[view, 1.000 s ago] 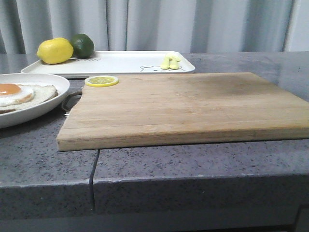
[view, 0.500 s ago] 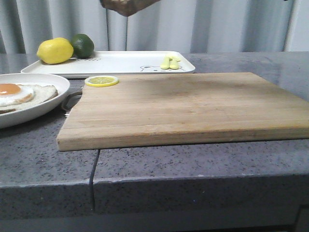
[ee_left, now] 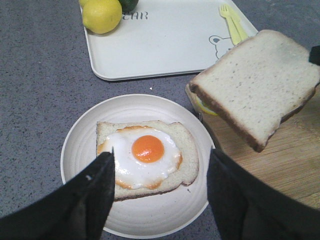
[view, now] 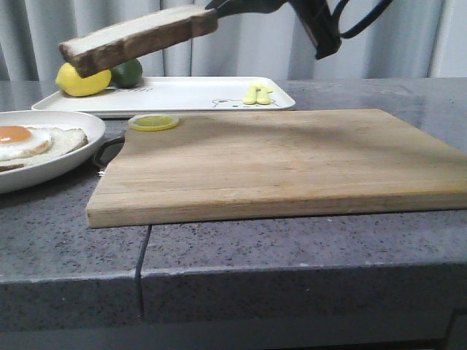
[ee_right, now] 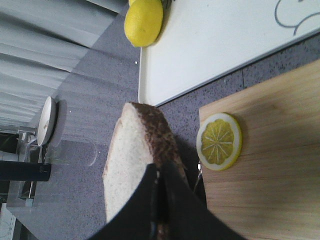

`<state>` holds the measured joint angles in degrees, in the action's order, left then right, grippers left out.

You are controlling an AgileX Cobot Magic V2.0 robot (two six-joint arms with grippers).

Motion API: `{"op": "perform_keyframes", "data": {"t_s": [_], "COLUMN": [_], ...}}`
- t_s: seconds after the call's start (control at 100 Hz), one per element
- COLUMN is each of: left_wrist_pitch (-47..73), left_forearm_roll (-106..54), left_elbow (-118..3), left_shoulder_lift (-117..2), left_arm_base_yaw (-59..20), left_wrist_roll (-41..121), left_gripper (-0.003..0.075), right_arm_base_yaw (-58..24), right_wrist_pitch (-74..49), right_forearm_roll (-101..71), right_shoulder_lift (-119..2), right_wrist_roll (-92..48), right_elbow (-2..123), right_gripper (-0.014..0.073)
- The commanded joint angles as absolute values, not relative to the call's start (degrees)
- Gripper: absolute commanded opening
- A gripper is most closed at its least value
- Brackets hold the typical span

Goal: Place bread and move sandwich to tray
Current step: 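Carry the bread slice with the right gripper over the egg toast plate, then lower the bread onto the egg toast and open the right gripper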

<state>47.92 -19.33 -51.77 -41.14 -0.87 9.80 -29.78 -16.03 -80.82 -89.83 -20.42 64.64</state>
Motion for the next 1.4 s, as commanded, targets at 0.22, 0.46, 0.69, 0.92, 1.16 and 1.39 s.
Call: {"op": "perform_keyframes", "data": {"t_s": [0.22, 0.46, 0.69, 0.92, 1.16, 1.39], "left_wrist_pitch": [43.9, 43.9, 44.12, 44.12, 44.12, 44.12], "left_forearm_roll": [-21.03, -21.03, -21.03, -21.03, -21.03, -21.03], "left_elbow": [-53.66, -53.66, -53.66, -53.66, -53.66, -53.66], "left_shoulder_lift": [-41.42, -41.42, -41.42, -41.42, -41.42, -41.42], "left_arm_base_yaw": [-1.01, -1.01, -1.01, -1.01, -1.01, -1.01], "left_wrist_roll": [9.96, 9.96, 9.96, 9.96, 9.96, 9.96], "left_gripper": [0.0386, 0.0386, 0.0386, 0.0386, 0.0386, 0.0386], "right_arm_base_yaw": [-34.21, -37.9, -40.24, -41.99, -44.95, -47.3], "right_wrist_pitch": [-12.55, -9.87, -7.01, -4.9, -1.71, 1.26], "right_forearm_roll": [-84.66, -86.67, -87.56, -89.52, -90.28, -90.93], "right_shoulder_lift": [-90.38, -94.14, -95.77, -97.13, -98.76, -99.63], "right_wrist_roll": [-21.3, -21.3, -21.3, -21.3, -21.3, -21.25], "right_elbow": [68.72, 72.73, 74.07, 74.84, 74.91, 74.91], "right_gripper": [-0.0064, -0.0064, -0.0064, -0.0064, -0.0064, -0.0064]}}
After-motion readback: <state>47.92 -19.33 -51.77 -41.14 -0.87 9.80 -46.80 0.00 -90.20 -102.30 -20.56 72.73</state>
